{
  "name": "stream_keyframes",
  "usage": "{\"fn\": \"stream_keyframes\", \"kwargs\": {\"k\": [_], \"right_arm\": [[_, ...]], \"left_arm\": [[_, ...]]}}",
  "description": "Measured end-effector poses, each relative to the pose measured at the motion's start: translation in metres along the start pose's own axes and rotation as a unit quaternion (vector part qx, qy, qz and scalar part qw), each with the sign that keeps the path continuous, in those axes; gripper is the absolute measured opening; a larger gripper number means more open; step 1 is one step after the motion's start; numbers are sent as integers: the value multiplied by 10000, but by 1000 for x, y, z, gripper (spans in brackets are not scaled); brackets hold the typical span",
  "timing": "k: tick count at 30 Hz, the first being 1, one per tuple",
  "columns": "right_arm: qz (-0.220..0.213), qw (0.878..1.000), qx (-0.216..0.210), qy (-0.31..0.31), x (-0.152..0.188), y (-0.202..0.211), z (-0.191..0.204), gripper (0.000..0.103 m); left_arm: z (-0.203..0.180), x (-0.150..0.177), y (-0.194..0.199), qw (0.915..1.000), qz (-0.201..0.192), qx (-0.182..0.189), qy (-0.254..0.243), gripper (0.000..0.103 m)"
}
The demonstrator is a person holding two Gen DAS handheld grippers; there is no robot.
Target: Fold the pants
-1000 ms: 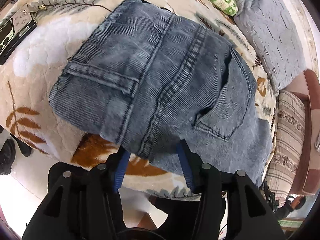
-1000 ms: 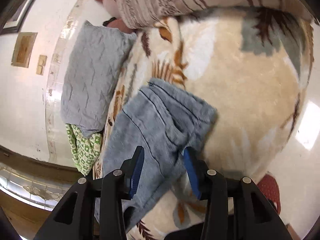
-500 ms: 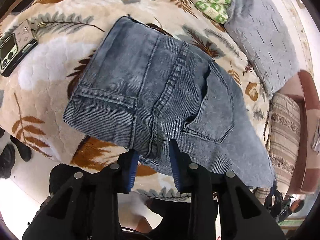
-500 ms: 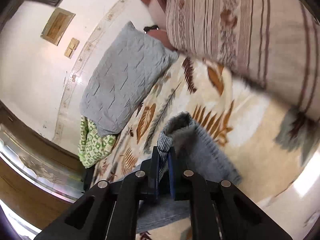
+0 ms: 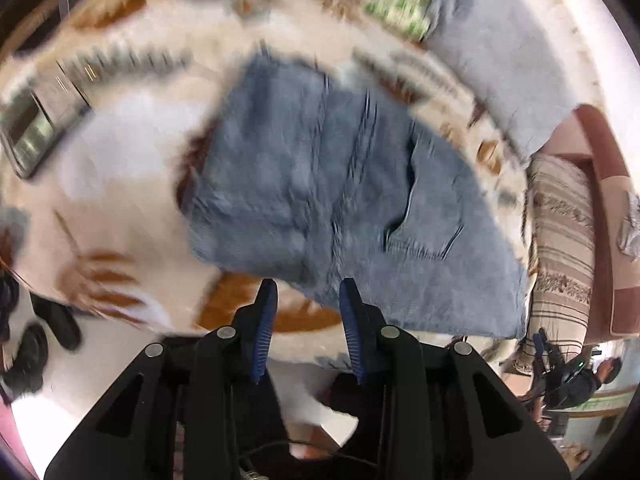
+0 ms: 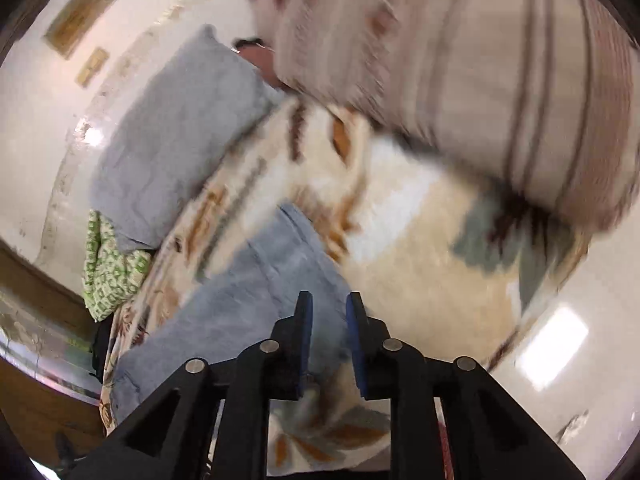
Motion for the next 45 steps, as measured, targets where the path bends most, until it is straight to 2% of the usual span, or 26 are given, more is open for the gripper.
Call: {"fn": "stream_keyframes", "kwargs": {"k": [1,2,4,7,10,13,15,16,17,18,19,20,21,22,23,25,27,29,31,33,38,39,40,42,44,45], "right_arm": [[78,9997,-87,208,-5,-1,18,35],[211,9984,-201,478,-7,-8,42,37],[521,9928,-494,958,-5,-27,90,41],[1171,9735,-936,1727,12,-76,176,45],[1900,9434,-1225,2426,39,-137,266,47],[2339,9175,-1193,2987,61,-198,333,47],[2542,9070,-1071,3182,72,-234,359,47],[2672,9012,-877,3298,79,-251,366,47],[2850,8894,-677,3508,93,-265,373,47],[3041,8762,-727,3668,105,-266,371,47],[3233,8560,-738,3966,120,-268,372,47],[3192,8361,-602,4420,136,-263,372,47],[3160,8228,-566,4691,144,-258,372,47],[3135,8178,-591,4789,146,-252,369,47],[3123,8246,-624,4675,141,-250,368,47],[3149,8285,-622,4589,136,-250,364,52],[3204,8178,-537,4750,138,-246,364,54],[3031,8086,-406,5026,135,-240,365,58],[2962,8092,-308,5064,128,-245,367,65],[3132,8015,-172,5091,128,-254,364,65],[3508,7924,-464,4968,124,-265,360,67],[3565,7886,-480,4988,126,-268,360,60],[3585,7824,-497,5067,129,-267,361,41],[3324,7682,-155,5470,137,-260,366,22],[3058,7515,85,5845,143,-250,372,16],[2782,7527,215,5964,139,-244,376,13]], "left_arm": [[7,-9,13,9998,-181,-11,34,37],[13,-20,20,9995,-296,-43,86,48],[22,-40,26,9988,-434,-172,177,56],[33,-78,15,9988,-304,-295,232,57],[41,-109,-11,9993,64,-154,327,57],[46,-122,-31,9988,366,-14,324,57],[46,-127,-35,9984,502,97,239,57],[45,-127,-37,9982,560,153,161,57],[45,-126,-35,9980,595,176,97,57],[44,-126,-35,9979,608,207,22,57],[44,-125,-35,9979,605,238,-72,59],[44,-126,-35,9978,597,256,-149,61],[44,-126,-36,9976,594,263,-234,63],[43,-129,-38,9974,603,263,-278,64],[41,-131,-41,9972,628,269,-306,64],[38,-134,-46,9965,705,327,-321,64],[35,-134,-49,9961,731,369,-330,67],[33,-131,-50,9958,720,345,-443,70],[31,-130,-52,9955,745,304,-508,71],[30,-130,-53,9953,778,280,-512,71],[26,-130,-52,9944,789,312,-622,76],[26,-130,-54,9945,808,309,-598,76],[26,-131,-55,9942,839,329,-584,76],[22,-129,-53,9940,822,355,-636,76],[17,-127,-47,9943,699,333,-739,76],[15,-128,-45,9945,632,314,-769,76]]}}
Point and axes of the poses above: each gripper's, at about its wrist camera, not at the fingertips, and y roughly against the way its jaws point, z to its left, x to its underside, the point moved 3 cm from there along -y, roughly the way its jaws point, and after that the axes turned 11 degrees about z, right-handed, at the moved point
